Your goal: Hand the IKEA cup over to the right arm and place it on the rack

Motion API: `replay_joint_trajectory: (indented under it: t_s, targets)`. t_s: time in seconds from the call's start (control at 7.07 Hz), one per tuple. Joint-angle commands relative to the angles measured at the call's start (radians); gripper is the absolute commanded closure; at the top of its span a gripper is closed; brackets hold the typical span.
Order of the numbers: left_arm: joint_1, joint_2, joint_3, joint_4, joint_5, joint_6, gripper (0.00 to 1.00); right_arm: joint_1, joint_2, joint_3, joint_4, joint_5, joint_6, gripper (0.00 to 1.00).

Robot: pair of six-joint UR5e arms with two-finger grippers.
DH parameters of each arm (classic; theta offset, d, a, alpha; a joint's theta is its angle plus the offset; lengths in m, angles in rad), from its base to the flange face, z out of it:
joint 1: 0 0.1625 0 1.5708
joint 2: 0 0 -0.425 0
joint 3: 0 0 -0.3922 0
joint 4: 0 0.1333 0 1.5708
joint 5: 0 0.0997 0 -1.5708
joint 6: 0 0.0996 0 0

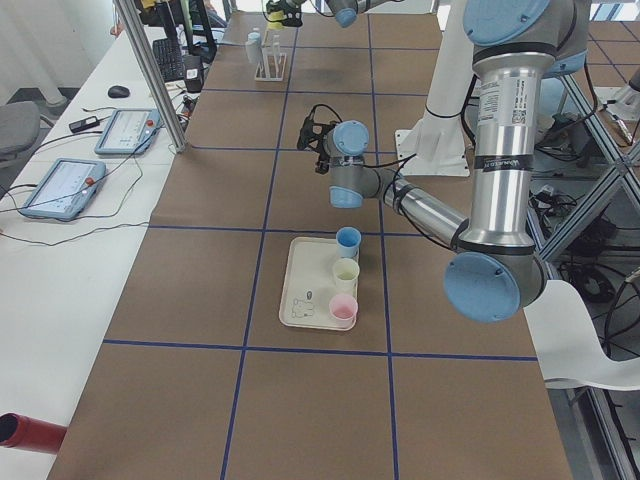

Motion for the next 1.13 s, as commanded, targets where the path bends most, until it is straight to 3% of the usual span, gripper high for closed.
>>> replay_joint_trajectory:
  t_s: [0.0,0.99]
  targets:
    - [0.000,0.001,0.001,-0.001,0.003,0.000,0.00,-0.026,-0.003,-0.023,0.005,-0.027,0.013,1.00]
    - [0.002,0.003,-0.001,-0.001,0.008,-0.002,0.00,-0.029,0.003,-0.071,0.006,-0.059,-0.002,1.00]
